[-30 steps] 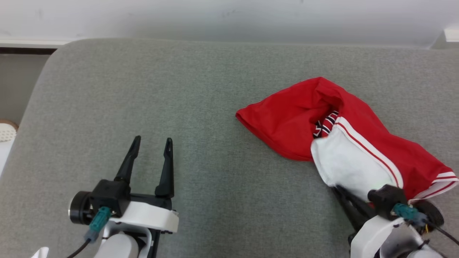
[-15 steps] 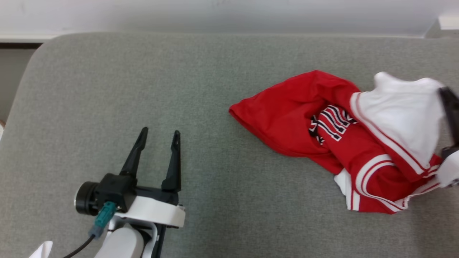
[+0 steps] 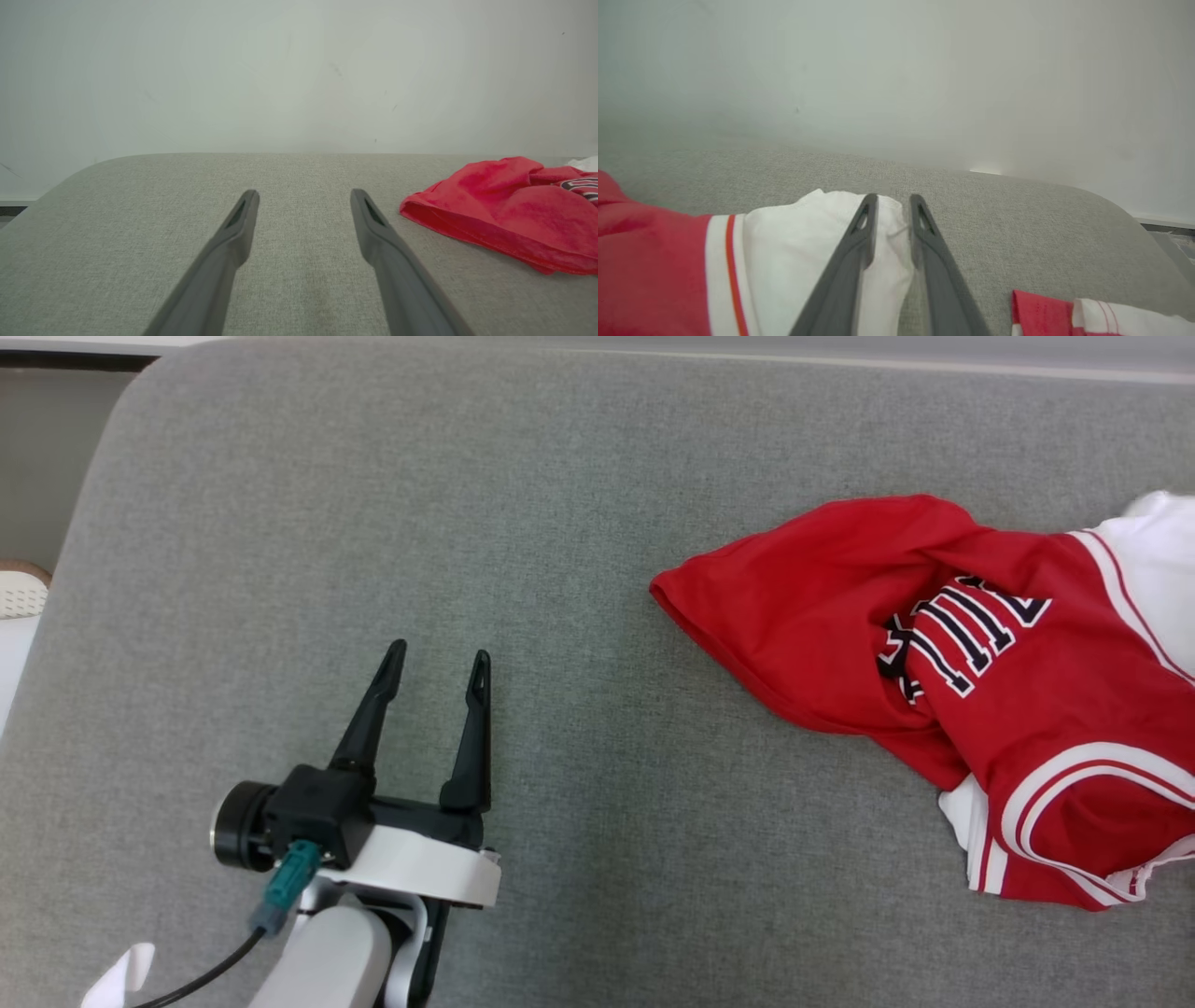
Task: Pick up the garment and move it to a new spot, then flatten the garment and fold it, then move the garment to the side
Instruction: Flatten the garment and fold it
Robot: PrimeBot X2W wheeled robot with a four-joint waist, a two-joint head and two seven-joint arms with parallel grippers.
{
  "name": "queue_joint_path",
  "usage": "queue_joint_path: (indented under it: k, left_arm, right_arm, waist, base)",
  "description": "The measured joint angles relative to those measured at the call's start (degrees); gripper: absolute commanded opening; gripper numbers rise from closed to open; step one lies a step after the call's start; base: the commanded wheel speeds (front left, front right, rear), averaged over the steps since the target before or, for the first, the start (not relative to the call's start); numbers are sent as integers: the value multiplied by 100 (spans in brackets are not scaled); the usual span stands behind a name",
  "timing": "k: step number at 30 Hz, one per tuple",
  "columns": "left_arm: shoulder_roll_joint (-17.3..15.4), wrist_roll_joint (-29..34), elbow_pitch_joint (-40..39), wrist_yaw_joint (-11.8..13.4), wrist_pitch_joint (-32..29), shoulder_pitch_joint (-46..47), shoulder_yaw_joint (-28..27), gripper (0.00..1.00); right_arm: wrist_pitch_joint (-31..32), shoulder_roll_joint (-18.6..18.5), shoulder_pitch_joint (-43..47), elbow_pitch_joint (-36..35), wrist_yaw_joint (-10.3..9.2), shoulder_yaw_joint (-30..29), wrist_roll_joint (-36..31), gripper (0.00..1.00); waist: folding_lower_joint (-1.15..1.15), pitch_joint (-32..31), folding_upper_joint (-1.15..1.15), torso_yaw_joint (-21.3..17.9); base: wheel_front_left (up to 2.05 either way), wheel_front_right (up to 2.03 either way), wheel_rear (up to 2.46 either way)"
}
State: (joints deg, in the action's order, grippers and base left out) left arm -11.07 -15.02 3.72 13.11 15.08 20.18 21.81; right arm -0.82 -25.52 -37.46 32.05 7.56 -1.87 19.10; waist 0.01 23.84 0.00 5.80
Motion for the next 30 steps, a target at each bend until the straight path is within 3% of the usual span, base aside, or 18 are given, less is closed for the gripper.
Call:
queue_joint_path:
  k: [5,11,22,30]
  left_arm:
    - [14,53,15,-8,0,-9,-59,100]
    - [-2,91,22,-31,0,-124,-59,100]
    - [-123,90,81,67,-92,-429,-79,100]
    - [-181,59,64,158,-192,-575,-104,100]
  right_arm:
    - [-791,78,-52,45,0,33,-160,100]
    - [-1181,501,597,-902,0,74,-358,100]
    - [-794,1807,2952,-3153,0,-260,-498,100]
    - [-442,2059,3427,-3804,-1,-271,-498,100]
  waist:
    - [0,-122,0,-66]
    - [0,-376,0,-228]
    - [-1,-803,0,-516]
    - [-1,-946,0,-633]
  base:
    - [0,0,0]
    - [0,0,0]
    - [0,0,0]
    - [0,0,0]
